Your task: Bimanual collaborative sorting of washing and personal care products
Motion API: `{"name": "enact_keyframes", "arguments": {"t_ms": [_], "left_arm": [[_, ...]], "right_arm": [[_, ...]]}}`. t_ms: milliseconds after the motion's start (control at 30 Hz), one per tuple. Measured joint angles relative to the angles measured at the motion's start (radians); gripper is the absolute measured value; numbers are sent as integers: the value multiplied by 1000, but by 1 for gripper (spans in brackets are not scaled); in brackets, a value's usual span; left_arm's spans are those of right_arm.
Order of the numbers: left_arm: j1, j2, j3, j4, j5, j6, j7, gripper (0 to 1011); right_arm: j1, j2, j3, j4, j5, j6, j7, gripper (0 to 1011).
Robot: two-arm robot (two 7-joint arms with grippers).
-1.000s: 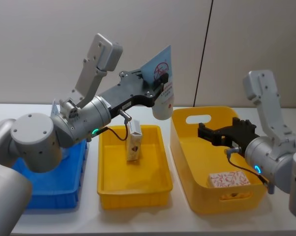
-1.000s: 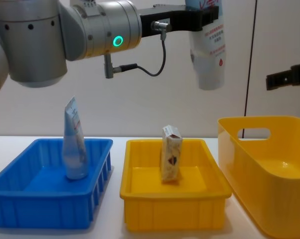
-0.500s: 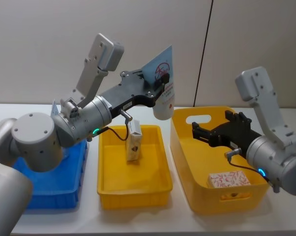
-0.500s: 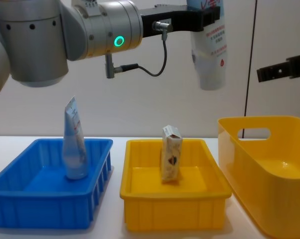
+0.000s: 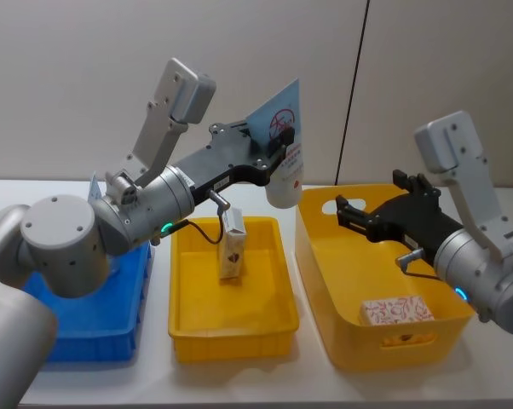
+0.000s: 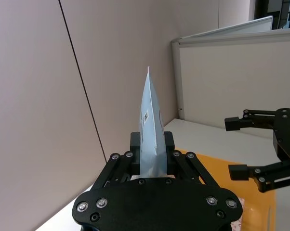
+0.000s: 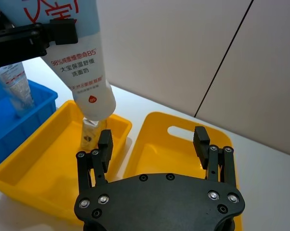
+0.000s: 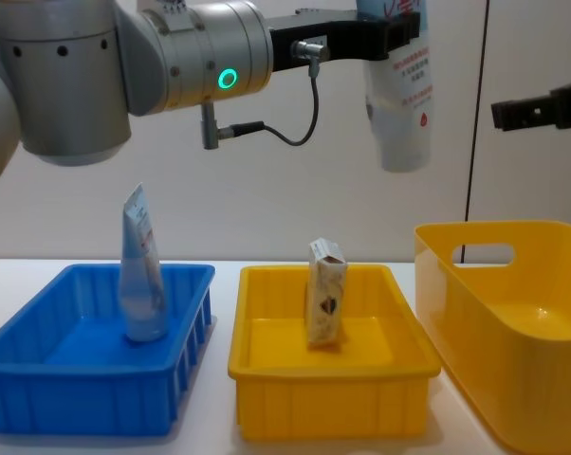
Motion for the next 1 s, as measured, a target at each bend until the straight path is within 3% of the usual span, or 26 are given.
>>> {"name": "enact_keyframes", "arguments": {"t_ms": [433, 1000], "left_arm": [[-1, 0, 0, 1, 0, 0, 0, 241], [-1, 0, 0, 0, 0, 0, 0, 241]], "right_arm": [[21, 20, 3, 69, 7, -114, 64, 1004], [106, 62, -60, 197, 28, -206, 198, 1004]]}}
